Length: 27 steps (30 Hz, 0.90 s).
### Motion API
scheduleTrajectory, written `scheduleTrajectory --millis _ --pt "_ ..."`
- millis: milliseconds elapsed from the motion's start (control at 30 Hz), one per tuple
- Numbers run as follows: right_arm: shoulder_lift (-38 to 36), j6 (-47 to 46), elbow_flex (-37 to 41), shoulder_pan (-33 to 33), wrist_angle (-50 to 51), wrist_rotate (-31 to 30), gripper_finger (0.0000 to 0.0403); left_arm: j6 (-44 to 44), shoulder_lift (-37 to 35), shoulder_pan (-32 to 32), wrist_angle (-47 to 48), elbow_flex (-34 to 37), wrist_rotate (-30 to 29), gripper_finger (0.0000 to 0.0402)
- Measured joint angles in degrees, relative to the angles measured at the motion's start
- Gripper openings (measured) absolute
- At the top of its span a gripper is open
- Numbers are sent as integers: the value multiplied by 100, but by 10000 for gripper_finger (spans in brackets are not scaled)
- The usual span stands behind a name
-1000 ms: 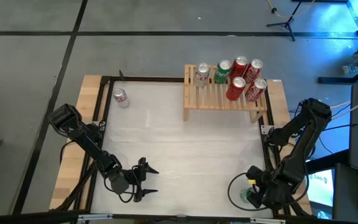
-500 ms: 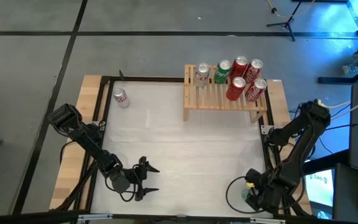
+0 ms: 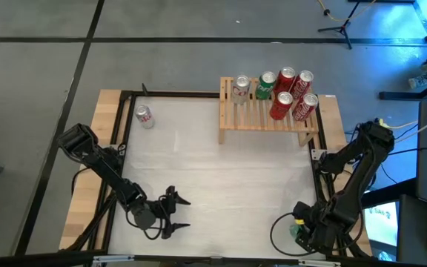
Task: Place canned beverage on shelf
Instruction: Put the green soda can on the shelf aligned with the other green soda can
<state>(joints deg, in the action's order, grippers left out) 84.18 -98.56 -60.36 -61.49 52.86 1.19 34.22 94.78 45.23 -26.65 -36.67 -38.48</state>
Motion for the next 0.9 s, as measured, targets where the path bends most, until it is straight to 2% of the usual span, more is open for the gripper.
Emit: scheduleTrajectory --millis 267,533,733,900 --pt "-16 201 -422 82 552 -246 297 21 0 2 0 -15 1 368" --pt "-26 785 -1182 261 1303 -1060 297 -195 2 -9 4 -334 75 368" --pt "-35 1508 -1736 777 1855 -1270 297 -983 -158 -118 51 -496 782 368" --pt "-36 1915 -2538 1270 2833 -1318 297 -1084 -669 -330 693 -498 755 368"
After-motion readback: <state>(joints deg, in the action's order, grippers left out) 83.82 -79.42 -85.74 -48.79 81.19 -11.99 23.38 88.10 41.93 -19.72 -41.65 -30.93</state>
